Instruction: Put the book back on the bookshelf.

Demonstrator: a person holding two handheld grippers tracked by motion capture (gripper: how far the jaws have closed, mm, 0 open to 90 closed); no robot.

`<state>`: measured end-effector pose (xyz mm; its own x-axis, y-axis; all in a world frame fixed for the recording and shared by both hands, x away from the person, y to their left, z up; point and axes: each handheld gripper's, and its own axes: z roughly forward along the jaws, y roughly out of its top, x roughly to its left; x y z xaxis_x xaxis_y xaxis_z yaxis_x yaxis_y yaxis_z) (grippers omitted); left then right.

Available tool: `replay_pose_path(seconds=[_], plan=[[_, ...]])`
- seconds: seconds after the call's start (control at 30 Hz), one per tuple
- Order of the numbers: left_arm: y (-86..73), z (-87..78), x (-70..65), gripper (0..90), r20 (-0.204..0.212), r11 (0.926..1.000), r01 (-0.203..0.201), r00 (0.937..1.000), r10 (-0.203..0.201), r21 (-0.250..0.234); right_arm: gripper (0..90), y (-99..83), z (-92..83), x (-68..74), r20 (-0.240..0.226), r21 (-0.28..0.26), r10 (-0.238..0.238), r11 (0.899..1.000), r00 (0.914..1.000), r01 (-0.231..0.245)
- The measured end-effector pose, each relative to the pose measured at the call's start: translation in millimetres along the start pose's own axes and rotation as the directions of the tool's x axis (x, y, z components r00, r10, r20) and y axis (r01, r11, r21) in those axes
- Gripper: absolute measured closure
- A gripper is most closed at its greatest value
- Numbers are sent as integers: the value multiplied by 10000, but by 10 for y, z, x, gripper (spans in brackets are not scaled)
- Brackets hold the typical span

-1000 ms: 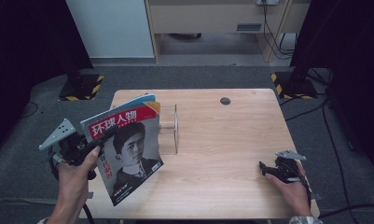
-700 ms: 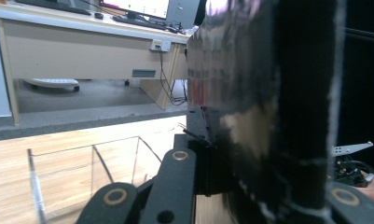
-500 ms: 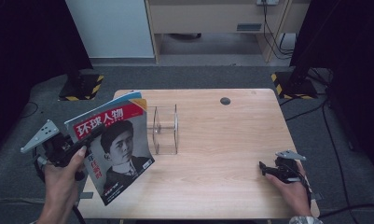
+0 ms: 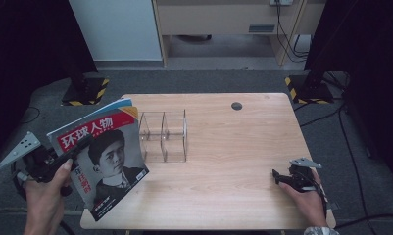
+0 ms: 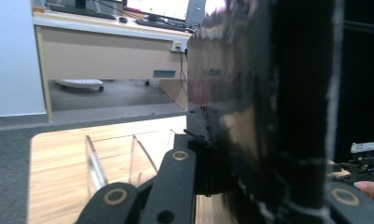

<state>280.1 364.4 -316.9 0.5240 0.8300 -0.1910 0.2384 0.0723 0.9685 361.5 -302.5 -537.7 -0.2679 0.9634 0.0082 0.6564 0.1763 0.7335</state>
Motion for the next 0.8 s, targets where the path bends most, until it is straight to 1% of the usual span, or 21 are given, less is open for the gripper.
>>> replay_pose_path(seconds=[0.1, 0.23, 0.3, 0.33, 0.47, 0.6, 0.67, 0.8], plan=[[-7, -48, 48, 867, -139, 10000, 5, 9999, -5, -30, 177, 0, 0, 0, -1, 0, 0, 10000, 10000, 0], [-16, -91, 134, 867, -452, 10000, 51, 9990, -53, -33, 177, 0, 0, 0, 2, -1, -4, 10000, 10000, 4], [-20, -110, 174, 866, -594, 10000, 7, 9982, -10, -48, 177, 0, 0, 0, 0, 1, -2, 10000, 10000, 2], [-23, -111, 195, 866, -643, 9999, 69, 9979, -74, -73, 178, 0, 0, 0, 0, 0, 0, 10000, 10000, 0], [-24, -47, 248, 867, -788, 9999, 126, 9968, -135, -113, 177, 0, 0, 0, 1, 0, -2, 10000, 10000, 2], [8, 88, 279, 866, -898, 9998, 143, 9958, -155, -145, 177, 0, 0, -1, -2, 0, -2, 10000, 10000, 2], [39, 155, 286, 867, -945, 9998, 62, 9955, -79, -183, 178, 1, 0, 0, 0, 2, 8, 10000, 10000, -8], [71, 236, 291, 867, -1109, 9997, -106, 9938, 82, -211, 178, 0, 0, 0, -2, 0, 1, 10000, 10000, -1]])
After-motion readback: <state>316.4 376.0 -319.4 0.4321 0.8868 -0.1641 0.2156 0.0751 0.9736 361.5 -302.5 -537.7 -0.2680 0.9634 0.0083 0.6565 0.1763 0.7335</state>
